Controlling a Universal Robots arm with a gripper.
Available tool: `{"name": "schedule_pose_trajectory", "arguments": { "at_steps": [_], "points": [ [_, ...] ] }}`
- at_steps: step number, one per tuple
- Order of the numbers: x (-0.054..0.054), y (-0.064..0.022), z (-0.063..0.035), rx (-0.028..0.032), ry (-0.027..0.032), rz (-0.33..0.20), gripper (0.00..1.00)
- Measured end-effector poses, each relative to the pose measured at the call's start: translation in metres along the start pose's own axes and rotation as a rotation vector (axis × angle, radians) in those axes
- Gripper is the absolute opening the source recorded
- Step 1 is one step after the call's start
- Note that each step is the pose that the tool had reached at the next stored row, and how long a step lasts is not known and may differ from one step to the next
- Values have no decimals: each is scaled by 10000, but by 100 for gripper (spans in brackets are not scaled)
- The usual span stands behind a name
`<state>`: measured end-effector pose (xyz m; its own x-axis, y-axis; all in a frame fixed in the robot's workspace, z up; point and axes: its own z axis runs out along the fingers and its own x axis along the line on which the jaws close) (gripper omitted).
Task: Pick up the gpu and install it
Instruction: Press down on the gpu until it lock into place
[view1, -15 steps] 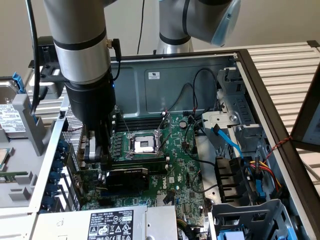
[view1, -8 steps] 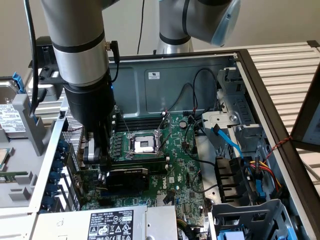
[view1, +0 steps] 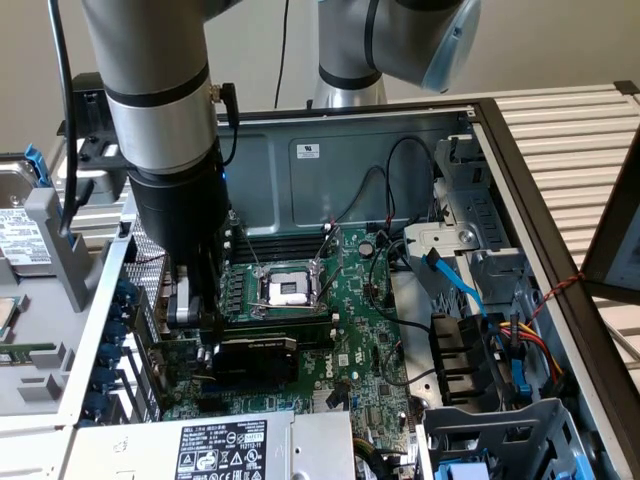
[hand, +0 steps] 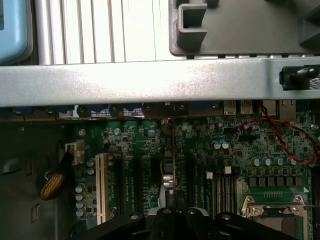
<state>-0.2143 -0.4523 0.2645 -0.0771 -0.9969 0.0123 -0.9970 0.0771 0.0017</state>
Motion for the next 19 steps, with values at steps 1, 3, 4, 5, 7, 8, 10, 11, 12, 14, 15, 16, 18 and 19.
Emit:
{"name": "schedule_pose_trajectory", "arguments": {
  "at_steps": [1,3,4,5,7,8,10,11,12,14,15,16,18,19],
  "points": [
    [0,1,0,0,0,1,11],
    [1,1,-3,0,-2,1,11],
    [0,2,-8,1,-5,1,11],
    [0,3,-16,2,-13,4,11],
    [1,1,-94,-1,-2,4,11],
    [5,-10,-140,-1,-3,0,11],
    [17,-38,-212,-14,0,1,11],
    [29,-62,-233,-17,1,2,11],
    [43,-88,-244,-20,1,1,11],
    [80,-180,-252,-24,0,-1,11],
    [90,-209,-252,-28,0,-1,11],
    [100,-239,-253,-38,2,-3,11],
    [108,-303,-253,-58,2,-4,11],
    [107,-339,-253,-69,-11,-5,11]
  ]
}}
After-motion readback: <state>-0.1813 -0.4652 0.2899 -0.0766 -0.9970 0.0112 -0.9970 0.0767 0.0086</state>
